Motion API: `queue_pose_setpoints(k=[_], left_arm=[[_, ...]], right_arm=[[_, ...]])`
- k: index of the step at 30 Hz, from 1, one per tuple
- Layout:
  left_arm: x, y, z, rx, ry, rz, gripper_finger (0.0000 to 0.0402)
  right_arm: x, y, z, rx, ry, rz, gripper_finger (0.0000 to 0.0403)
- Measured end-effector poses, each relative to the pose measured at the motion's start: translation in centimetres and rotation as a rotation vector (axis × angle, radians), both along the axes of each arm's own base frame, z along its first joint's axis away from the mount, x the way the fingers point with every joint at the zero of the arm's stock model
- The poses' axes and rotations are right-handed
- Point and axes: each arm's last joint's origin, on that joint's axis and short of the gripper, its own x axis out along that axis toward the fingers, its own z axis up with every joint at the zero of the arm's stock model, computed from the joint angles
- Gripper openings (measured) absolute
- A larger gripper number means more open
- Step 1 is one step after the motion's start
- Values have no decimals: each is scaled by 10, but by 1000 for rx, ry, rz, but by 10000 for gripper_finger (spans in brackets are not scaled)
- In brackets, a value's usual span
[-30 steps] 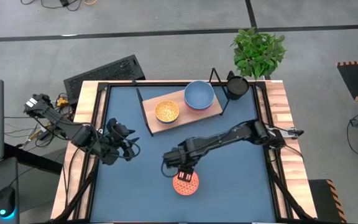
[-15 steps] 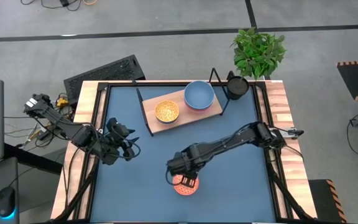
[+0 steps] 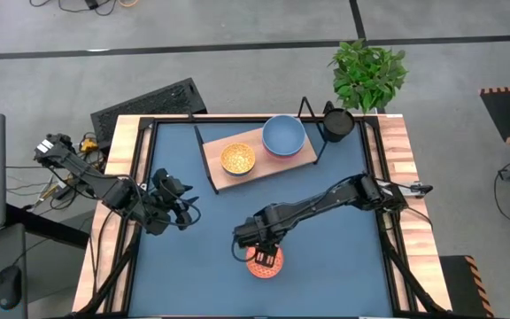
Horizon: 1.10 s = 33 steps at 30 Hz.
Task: Place and stack bowls onto a shelf
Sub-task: Stack the orange bowl on top of the yellow bowl on the shelf
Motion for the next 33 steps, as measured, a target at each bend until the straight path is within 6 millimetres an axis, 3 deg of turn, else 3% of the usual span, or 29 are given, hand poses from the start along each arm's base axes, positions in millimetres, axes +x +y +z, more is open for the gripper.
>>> queue_pose_setpoints(k=[7, 12, 16, 20, 27, 33], left_arm=[[0, 0, -1, 5, 2, -3, 162], [-2, 1, -17, 4, 30, 15, 162], [-6, 3, -31, -18, 56, 38, 162], [-6, 3, -34, -35, 54, 44, 162], [-2, 1, -31, -20, 29, 15, 162], [-2, 1, -31, -10, 20, 26, 162]], right_arm=[[2, 1, -19, 83, 2, -3, 210], [3, -4, -20, 112, 3, -18, 181], [2, -7, -19, 109, 20, -47, 124], [3, -11, -18, 122, 16, -43, 35], [4, -21, -15, 129, 13, -27, 36], [7, -49, -2, 50, -46, -54, 36]])
